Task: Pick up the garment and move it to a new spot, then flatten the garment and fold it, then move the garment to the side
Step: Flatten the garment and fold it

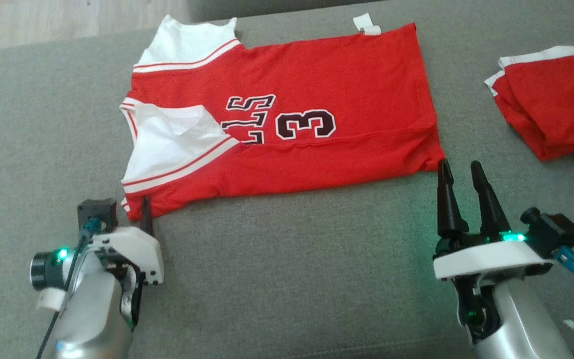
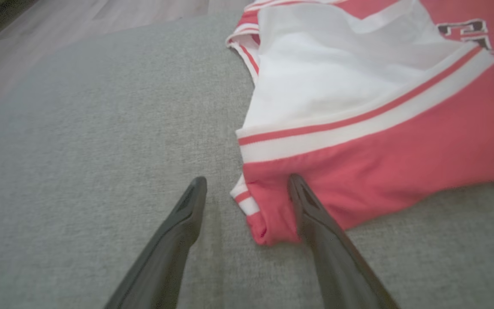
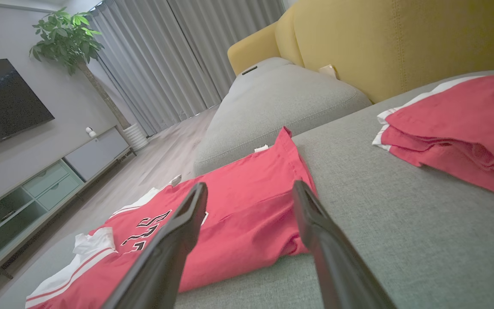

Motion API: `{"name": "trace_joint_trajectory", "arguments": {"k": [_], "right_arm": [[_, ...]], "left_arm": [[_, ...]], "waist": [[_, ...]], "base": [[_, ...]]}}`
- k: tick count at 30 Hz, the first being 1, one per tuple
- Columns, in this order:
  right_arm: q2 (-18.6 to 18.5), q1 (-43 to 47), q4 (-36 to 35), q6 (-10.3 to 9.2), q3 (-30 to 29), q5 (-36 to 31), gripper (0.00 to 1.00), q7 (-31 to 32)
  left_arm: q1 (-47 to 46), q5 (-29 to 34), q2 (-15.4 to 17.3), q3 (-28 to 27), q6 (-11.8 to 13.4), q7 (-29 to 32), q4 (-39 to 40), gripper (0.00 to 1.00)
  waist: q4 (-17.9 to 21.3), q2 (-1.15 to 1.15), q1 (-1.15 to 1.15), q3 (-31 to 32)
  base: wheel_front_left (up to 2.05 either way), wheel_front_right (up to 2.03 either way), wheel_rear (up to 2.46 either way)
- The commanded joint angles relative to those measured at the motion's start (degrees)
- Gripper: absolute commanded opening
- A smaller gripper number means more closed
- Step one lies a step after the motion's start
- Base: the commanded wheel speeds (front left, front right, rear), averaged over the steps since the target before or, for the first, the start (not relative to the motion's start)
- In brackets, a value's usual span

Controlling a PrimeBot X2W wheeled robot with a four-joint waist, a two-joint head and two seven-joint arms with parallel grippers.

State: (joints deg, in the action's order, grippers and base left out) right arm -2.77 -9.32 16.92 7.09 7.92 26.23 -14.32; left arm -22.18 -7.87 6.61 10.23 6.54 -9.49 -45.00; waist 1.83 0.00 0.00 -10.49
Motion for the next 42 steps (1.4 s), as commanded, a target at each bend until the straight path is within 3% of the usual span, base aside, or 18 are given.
{"name": "trace_joint_trajectory", "arguments": {"k": [1, 8, 9, 17, 26, 37, 42], "right_arm": [[-0.11, -2.90, -2.37, 0.40, 1.55, 0.23, 1.00, -0.16], [-0.11, -3.48, -2.41, 0.40, 0.53, -0.26, 1.00, 0.08], [-0.11, -3.52, -2.39, 0.40, 0.42, -0.29, 1.00, 0.14], [-0.11, -4.49, -0.99, 0.40, -0.95, -1.86, 1.00, 1.96], [-0.11, -8.12, 3.28, 0.40, -2.94, -3.88, 1.00, 4.89], [-0.10, -15.40, 19.48, 0.40, -9.41, -9.63, 1.00, 10.09], [-0.10, -18.15, 26.54, 0.40, -13.26, -12.46, 1.00, 9.18]], "left_arm": [[-3.30, 0.89, 1.95, -0.95, -0.36, 0.83, 0.00, 1.00], [-6.07, 0.69, 1.56, 0.96, -3.02, 2.67, -4.24, 0.97], [-6.34, 0.54, 1.46, 1.16, -3.52, 2.62, -4.62, 0.01], [-7.95, 0.03, 0.65, 1.24, -3.04, -3.56, -2.88, 0.00], [-8.07, 0.78, -0.07, 2.69, -2.83, -5.38, 3.47, 0.00], [-6.66, 2.12, -0.31, 5.35, -2.94, -5.50, 9.27, 0.00], [-5.93, 2.05, -0.53, 6.10, -2.95, -5.50, 10.45, 0.00]], "waist": [[0.38, 0.00, 0.00, -0.69], [0.78, 0.00, 0.00, -1.44], [0.75, 0.00, 0.00, -1.45], [-0.67, 0.00, 0.00, -1.31], [-3.57, 0.00, 0.00, -1.74], [-6.11, 0.00, 0.00, -2.20], [-6.55, 0.00, 0.00, -2.16]], "base": [[0.00, 0.00, 0.00], [0.00, 0.00, 0.00], [0.00, 0.00, 0.00], [0.00, 0.00, 0.00], [0.00, 0.00, 0.00], [0.00, 0.00, 0.00], [0.00, 0.00, 0.00]]}}
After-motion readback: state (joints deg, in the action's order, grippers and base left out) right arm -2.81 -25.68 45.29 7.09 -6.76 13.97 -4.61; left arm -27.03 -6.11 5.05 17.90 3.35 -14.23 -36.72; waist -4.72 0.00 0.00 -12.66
